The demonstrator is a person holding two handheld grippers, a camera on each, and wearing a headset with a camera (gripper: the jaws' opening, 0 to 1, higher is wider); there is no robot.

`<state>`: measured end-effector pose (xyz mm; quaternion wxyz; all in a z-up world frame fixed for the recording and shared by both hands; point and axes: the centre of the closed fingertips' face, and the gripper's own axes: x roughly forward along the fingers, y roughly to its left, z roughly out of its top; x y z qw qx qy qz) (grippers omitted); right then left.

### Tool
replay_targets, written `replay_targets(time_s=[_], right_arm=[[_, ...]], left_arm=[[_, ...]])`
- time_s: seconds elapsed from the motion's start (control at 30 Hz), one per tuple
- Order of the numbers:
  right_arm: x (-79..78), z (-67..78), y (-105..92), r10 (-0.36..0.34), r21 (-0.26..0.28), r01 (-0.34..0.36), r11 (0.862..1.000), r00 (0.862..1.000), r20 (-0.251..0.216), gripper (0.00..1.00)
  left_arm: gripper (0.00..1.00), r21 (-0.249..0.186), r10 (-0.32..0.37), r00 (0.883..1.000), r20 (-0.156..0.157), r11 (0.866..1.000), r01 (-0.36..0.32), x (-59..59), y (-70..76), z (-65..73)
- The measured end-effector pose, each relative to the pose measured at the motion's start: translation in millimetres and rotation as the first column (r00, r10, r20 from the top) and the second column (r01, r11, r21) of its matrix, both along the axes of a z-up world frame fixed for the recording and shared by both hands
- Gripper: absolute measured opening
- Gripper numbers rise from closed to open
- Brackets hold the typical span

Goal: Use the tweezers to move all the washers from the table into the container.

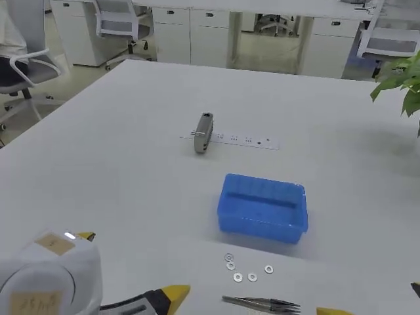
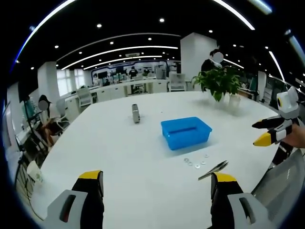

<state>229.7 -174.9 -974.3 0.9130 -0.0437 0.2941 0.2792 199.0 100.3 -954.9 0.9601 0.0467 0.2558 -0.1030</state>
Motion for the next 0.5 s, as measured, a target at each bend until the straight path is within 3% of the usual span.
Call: replay_targets(time_s=[0.5], right_arm=[[0.1,-3.0,-0.8,-0.006,-0.008,0.006,1.000,1.000,-0.011,0.90]], left_arm=[[0.93,-0.009,-0.017,1.000,0.002,1.000,0.017,-0.1,-4.9,-2.3]])
